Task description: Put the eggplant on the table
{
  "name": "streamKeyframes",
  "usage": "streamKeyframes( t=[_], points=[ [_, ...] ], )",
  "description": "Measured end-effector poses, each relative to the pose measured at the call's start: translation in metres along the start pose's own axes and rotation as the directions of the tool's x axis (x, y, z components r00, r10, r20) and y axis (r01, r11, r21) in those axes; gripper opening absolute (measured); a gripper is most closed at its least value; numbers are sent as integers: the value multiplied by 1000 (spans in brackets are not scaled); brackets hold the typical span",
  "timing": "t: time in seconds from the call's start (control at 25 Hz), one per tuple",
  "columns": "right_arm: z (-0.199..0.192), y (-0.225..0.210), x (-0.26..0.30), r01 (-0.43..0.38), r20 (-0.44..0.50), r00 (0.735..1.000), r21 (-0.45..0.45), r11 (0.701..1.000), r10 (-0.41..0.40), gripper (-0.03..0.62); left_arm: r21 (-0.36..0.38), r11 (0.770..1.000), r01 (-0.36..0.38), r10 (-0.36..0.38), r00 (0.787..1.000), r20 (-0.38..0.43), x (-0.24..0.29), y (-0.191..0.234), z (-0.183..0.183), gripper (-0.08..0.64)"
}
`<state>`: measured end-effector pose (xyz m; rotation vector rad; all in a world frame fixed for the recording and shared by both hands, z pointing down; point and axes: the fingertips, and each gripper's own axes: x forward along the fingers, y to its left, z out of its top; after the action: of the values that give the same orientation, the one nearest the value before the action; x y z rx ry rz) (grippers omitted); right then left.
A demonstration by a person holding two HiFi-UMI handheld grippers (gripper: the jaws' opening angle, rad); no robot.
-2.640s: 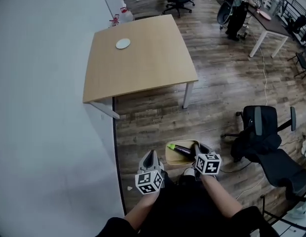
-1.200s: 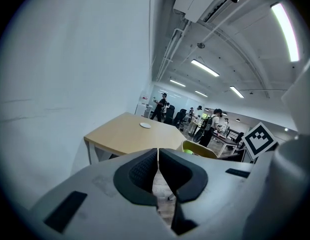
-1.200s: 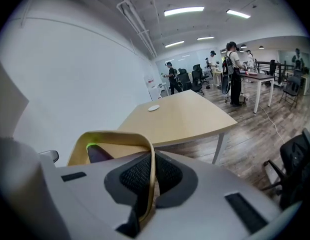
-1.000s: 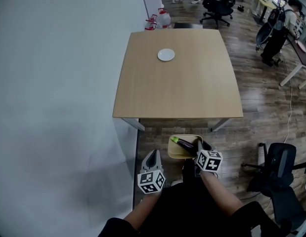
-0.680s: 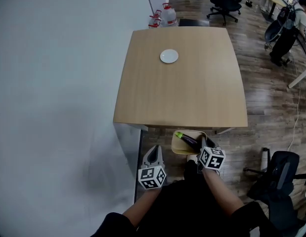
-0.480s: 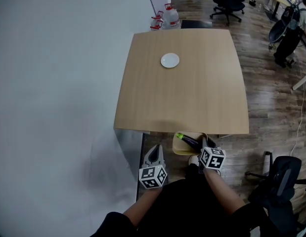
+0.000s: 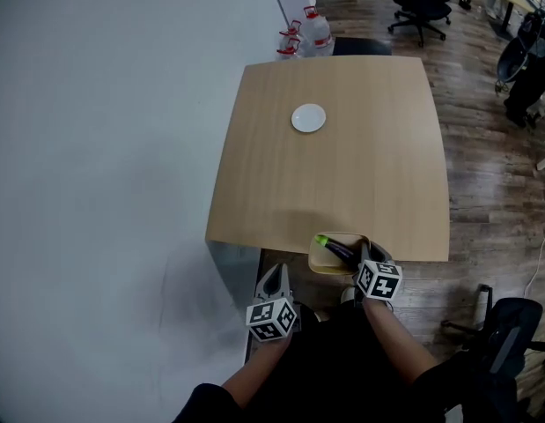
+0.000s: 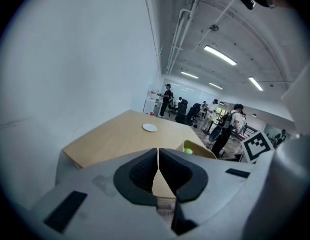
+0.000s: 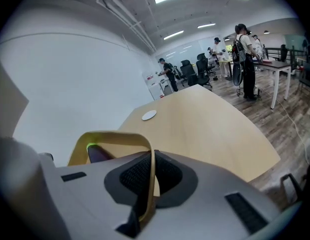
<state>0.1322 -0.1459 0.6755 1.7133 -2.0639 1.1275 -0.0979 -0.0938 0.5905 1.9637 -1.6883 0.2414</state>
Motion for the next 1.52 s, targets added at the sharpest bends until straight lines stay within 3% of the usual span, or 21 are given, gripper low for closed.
streamKeyframes(
  t=[0.36, 0.56, 1.0, 1.52],
  points=[
    [29, 19, 39, -22, -16, 1000, 5, 1000, 22, 66, -1, 999, -37, 37, 999, 0, 15, 19, 15, 20],
    [32, 37, 73, -14, -51, 999, 7, 1000, 14, 66, -46, 998, -35, 35, 999, -7, 39, 40, 21, 20],
    [52, 63, 174, 94, -137, 987, 35, 995, -88, 66, -114, 993, -6, 2, 1000, -29, 117, 111, 60, 20],
    [58, 146, 302, 145, -231, 967, 143, 979, -110, 66, -129, 991, 47, -59, 995, -86, 178, 173, 90, 20]
  ],
)
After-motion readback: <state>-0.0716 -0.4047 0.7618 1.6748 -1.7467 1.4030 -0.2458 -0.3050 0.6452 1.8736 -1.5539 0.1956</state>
